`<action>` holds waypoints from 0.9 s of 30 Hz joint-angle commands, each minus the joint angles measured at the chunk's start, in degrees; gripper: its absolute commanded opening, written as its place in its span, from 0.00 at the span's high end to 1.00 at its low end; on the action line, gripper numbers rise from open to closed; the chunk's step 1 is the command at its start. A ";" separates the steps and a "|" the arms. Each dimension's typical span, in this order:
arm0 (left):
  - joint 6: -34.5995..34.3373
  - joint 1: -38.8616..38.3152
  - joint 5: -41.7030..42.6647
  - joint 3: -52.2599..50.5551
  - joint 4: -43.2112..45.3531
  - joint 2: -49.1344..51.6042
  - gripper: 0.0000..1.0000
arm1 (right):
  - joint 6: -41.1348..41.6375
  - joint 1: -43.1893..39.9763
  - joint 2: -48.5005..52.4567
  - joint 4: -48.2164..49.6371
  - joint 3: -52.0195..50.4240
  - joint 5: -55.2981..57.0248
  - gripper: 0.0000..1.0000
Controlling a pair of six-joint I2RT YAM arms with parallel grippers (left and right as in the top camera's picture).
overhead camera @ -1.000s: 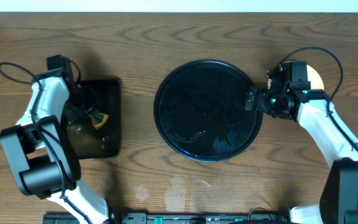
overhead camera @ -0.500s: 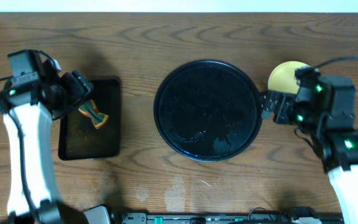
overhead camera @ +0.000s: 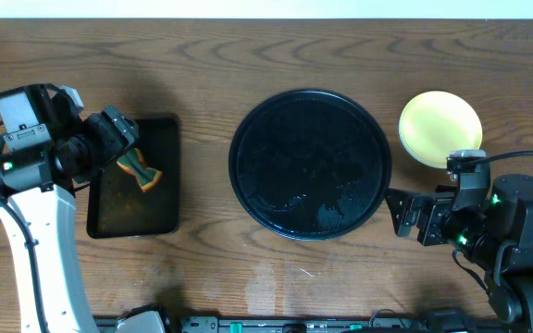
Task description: Clean dirty plates on tray and stack at the side
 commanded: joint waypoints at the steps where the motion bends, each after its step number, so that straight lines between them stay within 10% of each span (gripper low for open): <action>1: 0.46 -0.07 0.31 0.96 -0.20 0.11 0.16 | 4.50 0.72 0.11 -0.22 0.15 -7.30 0.01; 27: 0.44 -0.07 0.31 0.85 -0.20 0.11 0.15 | -7.13 0.55 -4.17 -2.40 -2.27 6.32 0.01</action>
